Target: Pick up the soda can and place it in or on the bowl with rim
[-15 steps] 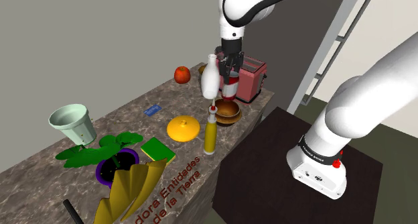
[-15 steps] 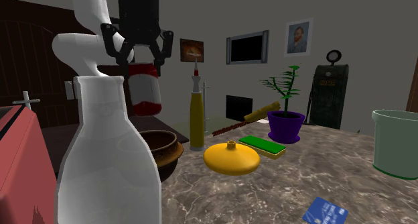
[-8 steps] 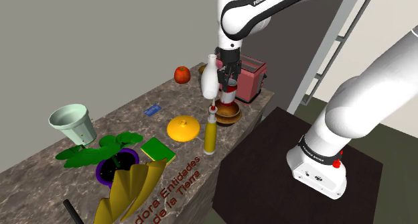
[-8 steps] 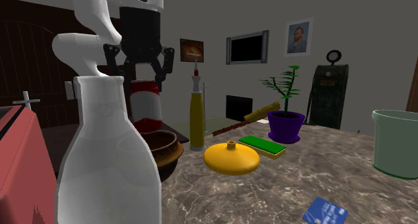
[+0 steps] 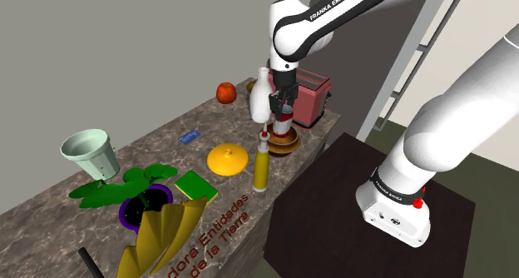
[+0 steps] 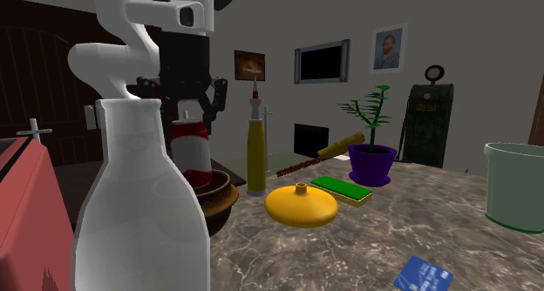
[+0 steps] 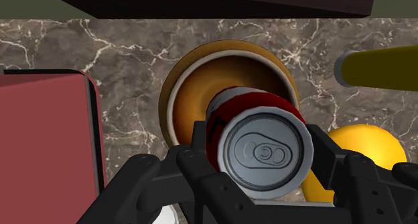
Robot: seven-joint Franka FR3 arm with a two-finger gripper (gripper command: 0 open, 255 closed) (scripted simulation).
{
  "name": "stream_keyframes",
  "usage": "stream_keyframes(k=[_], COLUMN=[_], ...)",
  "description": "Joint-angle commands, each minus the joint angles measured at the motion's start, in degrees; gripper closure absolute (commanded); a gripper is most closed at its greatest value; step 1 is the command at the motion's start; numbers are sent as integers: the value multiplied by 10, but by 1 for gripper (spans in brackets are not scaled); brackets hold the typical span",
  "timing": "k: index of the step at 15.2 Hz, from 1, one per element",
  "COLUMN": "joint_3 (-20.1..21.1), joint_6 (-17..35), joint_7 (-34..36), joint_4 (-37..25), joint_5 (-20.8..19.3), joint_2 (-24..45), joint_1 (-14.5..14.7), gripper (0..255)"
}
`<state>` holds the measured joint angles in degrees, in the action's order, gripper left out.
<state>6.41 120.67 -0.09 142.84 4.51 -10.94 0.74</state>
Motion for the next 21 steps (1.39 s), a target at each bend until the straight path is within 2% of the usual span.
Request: stream_keyframes(k=[1,4,5,10,14,21], joint_3=[0,0,0,0,-4,-4], joint_6=[1,1,1,1,-78,-78], joint_7=[0,0,0,0,0,0], joint_4=[0,0,0,0,-54,-54], joint_5=[0,0,0,0,-2,-2], joint_2=[1,1,1,1,-24,-24], joint_1=[0,0,0,0,-2,-2], gripper=[255,255,0,0,0,0])
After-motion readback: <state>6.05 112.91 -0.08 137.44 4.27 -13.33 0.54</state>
